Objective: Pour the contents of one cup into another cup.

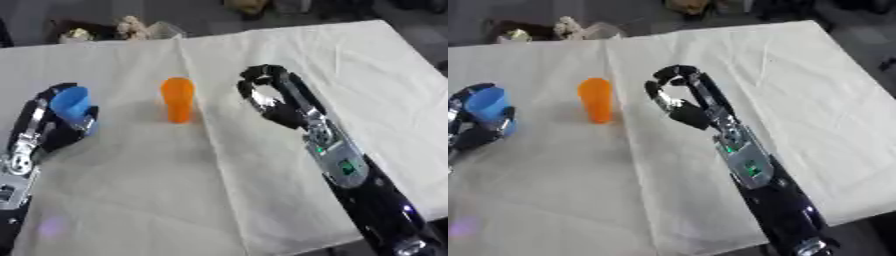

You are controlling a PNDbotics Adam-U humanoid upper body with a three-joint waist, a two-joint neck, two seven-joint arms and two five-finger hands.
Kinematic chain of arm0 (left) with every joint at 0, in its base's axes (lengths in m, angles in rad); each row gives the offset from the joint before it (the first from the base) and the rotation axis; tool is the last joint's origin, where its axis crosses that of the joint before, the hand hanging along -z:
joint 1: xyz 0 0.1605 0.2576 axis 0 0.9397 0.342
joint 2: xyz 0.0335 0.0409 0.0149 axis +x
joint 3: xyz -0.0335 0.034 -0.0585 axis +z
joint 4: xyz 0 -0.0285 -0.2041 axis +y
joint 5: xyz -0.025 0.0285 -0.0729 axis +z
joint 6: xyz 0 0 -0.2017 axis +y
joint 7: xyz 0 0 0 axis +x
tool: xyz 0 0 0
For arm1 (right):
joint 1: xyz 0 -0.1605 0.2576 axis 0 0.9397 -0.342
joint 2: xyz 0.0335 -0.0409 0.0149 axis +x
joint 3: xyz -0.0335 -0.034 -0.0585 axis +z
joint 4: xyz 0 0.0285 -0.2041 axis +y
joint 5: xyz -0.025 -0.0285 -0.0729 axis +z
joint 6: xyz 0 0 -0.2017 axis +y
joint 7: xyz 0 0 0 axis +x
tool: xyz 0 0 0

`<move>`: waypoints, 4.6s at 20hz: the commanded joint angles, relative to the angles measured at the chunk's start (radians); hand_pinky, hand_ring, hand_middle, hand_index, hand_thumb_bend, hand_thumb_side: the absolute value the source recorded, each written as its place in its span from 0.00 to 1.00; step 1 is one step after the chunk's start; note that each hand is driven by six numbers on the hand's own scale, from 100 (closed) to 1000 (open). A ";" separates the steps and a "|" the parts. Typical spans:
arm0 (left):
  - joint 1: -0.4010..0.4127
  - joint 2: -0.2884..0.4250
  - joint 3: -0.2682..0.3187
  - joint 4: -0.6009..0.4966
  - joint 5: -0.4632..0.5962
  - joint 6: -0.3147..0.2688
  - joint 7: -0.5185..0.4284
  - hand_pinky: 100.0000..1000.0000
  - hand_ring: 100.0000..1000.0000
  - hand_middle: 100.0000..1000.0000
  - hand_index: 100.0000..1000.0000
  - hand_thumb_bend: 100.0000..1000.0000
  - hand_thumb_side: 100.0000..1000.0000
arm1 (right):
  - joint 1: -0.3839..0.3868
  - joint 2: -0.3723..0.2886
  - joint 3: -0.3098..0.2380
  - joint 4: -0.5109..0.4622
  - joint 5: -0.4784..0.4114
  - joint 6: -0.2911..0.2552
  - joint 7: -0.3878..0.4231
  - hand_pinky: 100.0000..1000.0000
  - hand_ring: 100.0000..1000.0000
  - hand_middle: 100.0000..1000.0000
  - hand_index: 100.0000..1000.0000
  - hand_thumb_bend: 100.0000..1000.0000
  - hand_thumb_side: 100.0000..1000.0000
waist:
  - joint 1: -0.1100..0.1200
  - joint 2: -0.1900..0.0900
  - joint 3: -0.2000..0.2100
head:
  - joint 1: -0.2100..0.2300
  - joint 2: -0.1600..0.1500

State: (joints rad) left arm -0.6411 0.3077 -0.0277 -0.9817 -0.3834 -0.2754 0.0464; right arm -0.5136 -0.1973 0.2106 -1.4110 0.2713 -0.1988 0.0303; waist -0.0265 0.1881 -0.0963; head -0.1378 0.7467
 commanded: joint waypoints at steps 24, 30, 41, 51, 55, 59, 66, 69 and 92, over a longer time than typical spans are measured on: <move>0.067 0.055 -0.040 -0.433 0.218 0.018 -0.028 0.01 0.17 0.15 0.82 0.00 0.48 | -0.189 0.092 0.041 0.346 0.274 -0.065 -0.064 0.86 0.95 0.59 0.74 0.33 0.56 | 0.018 -0.028 0.066 | -0.053 0.006; 0.083 0.055 -0.049 -0.502 0.257 0.030 -0.042 0.01 0.17 0.14 0.82 0.00 0.49 | -0.208 0.108 0.029 0.399 0.374 -0.082 -0.114 0.93 0.99 0.64 0.76 0.37 0.55 | 0.027 -0.030 0.086 | -0.065 0.001; 0.092 0.059 -0.049 -0.526 0.268 0.041 -0.047 0.01 0.17 0.14 0.82 0.00 0.49 | -0.205 0.099 0.000 0.428 0.409 -0.074 -0.174 0.92 0.98 0.63 0.75 0.37 0.55 | 0.033 -0.031 0.084 | -0.071 -0.004; 0.092 0.049 -0.059 -0.533 0.270 0.036 -0.055 0.01 0.16 0.14 0.82 0.00 0.49 | -0.242 0.133 -0.013 0.499 0.458 -0.073 -0.189 0.92 0.98 0.63 0.76 0.38 0.57 | 0.043 -0.033 0.101 | -0.077 -0.011; 0.091 0.047 -0.061 -0.540 0.272 0.033 -0.059 0.01 0.16 0.14 0.82 0.00 0.50 | -0.249 0.144 -0.024 0.531 0.472 -0.077 -0.200 0.92 0.98 0.63 0.76 0.37 0.58 | 0.048 -0.030 0.113 | -0.084 -0.017; 0.092 0.044 -0.065 -0.549 0.275 0.031 -0.063 0.01 0.16 0.14 0.82 0.00 0.51 | -0.255 0.152 -0.030 0.556 0.482 -0.082 -0.206 0.92 0.97 0.63 0.75 0.37 0.59 | 0.053 -0.026 0.128 | -0.091 -0.022; 0.092 0.043 -0.066 -0.556 0.280 0.031 -0.065 0.00 0.16 0.13 0.82 0.00 0.50 | -0.266 0.159 -0.036 0.574 0.501 -0.082 -0.218 0.92 0.97 0.64 0.76 0.39 0.59 | 0.057 -0.027 0.137 | -0.097 -0.024; 0.092 0.043 -0.067 -0.555 0.281 0.031 -0.065 0.00 0.16 0.13 0.82 0.00 0.50 | -0.279 0.162 -0.036 0.571 0.514 -0.081 -0.216 0.93 0.99 0.67 0.77 0.48 0.60 | 0.056 -0.029 0.137 | -0.100 -0.026; 0.079 0.036 -0.073 -0.564 0.286 0.030 -0.072 0.00 0.15 0.13 0.82 0.00 0.50 | -0.341 0.187 -0.083 0.675 0.548 -0.045 -0.251 0.92 0.97 0.64 0.76 0.44 0.62 | 0.057 -0.018 0.173 | -0.107 -0.045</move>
State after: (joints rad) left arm -0.5403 0.3332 -0.1007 -1.5260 -0.1056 -0.2435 -0.0225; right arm -0.8342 -0.0102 0.1332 -0.7349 0.8079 -0.2462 -0.2126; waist 0.0282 0.1828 0.0753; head -0.2435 0.7105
